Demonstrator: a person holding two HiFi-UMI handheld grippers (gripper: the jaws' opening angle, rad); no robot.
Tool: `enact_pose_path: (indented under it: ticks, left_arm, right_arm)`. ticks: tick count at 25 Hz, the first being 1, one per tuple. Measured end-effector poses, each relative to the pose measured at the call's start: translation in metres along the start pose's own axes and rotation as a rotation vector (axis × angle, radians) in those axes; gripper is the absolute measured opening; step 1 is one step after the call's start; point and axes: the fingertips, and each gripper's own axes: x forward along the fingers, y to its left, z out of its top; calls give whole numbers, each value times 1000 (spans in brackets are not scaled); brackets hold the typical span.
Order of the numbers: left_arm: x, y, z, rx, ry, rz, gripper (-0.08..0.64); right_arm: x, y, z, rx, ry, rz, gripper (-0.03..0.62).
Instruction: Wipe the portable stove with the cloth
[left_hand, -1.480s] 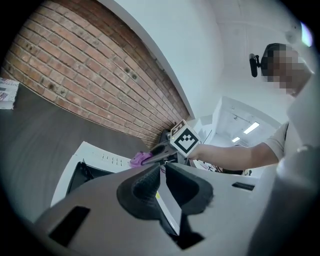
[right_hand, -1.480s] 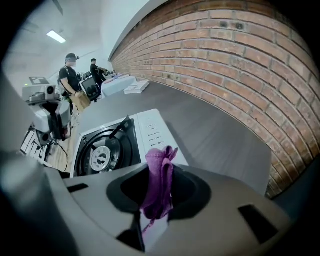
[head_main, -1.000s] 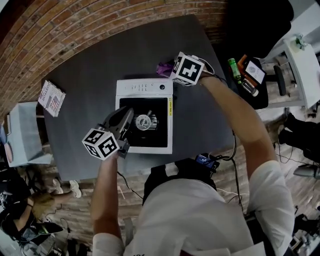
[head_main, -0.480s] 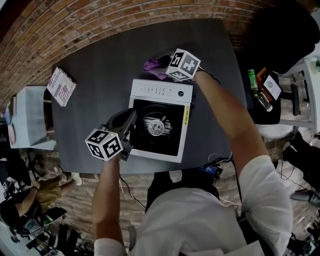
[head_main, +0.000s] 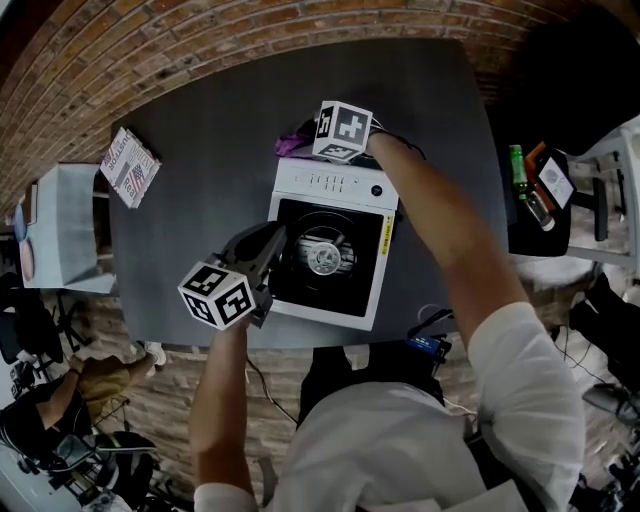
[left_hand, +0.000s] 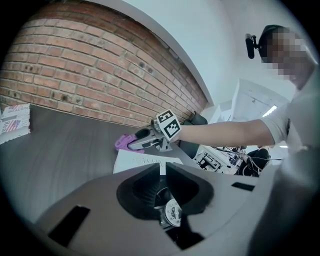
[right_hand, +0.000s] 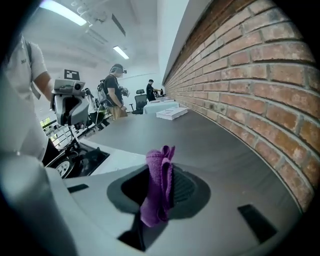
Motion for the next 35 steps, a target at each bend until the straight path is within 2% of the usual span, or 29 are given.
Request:
enact_pose_path:
  ticks: [6,25,35]
  left_arm:
    - [-1,-3,0,12,1,-9,43]
    - [32,-32,3,50,53,-54,43]
    - [56,-49,0,56,89,-81,43]
  right_arm:
    - [-4,8,-5,23,9,67,92]
    - [-45,25,-47,53,37,83,92]
    - [-68,33,-71,81,33,123,91]
